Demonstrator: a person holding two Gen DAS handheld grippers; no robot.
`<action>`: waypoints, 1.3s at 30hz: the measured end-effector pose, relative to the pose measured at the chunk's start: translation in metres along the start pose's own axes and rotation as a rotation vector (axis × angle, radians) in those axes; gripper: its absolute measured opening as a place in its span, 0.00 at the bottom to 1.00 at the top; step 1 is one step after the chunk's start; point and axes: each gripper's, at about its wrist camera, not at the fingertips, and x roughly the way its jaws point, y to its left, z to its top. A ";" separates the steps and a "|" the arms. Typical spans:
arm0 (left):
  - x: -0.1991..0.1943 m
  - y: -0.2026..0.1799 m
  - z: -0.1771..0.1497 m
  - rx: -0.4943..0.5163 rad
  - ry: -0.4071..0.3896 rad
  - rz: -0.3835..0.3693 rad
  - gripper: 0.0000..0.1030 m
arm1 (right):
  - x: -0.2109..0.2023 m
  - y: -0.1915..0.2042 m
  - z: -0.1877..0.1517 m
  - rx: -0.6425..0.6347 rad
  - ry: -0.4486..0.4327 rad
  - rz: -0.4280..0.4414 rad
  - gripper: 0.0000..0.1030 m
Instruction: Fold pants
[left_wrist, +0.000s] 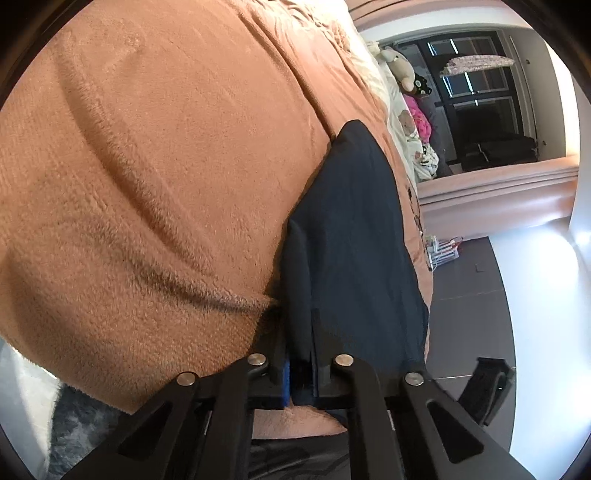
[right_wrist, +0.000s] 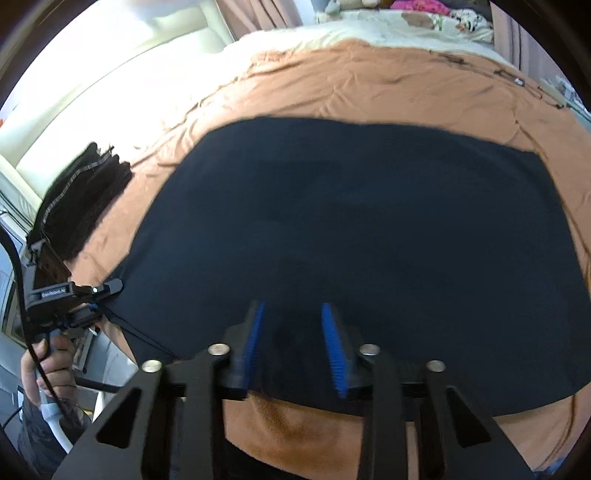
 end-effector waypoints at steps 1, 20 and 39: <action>-0.001 0.001 -0.002 -0.002 -0.004 -0.009 0.06 | 0.003 0.000 -0.002 -0.001 0.012 0.004 0.20; -0.009 0.009 -0.006 -0.069 -0.023 -0.038 0.06 | 0.018 -0.010 0.047 -0.050 0.074 0.009 0.16; -0.012 0.005 -0.006 -0.130 -0.063 -0.007 0.07 | 0.085 -0.040 0.131 0.004 0.095 -0.048 0.16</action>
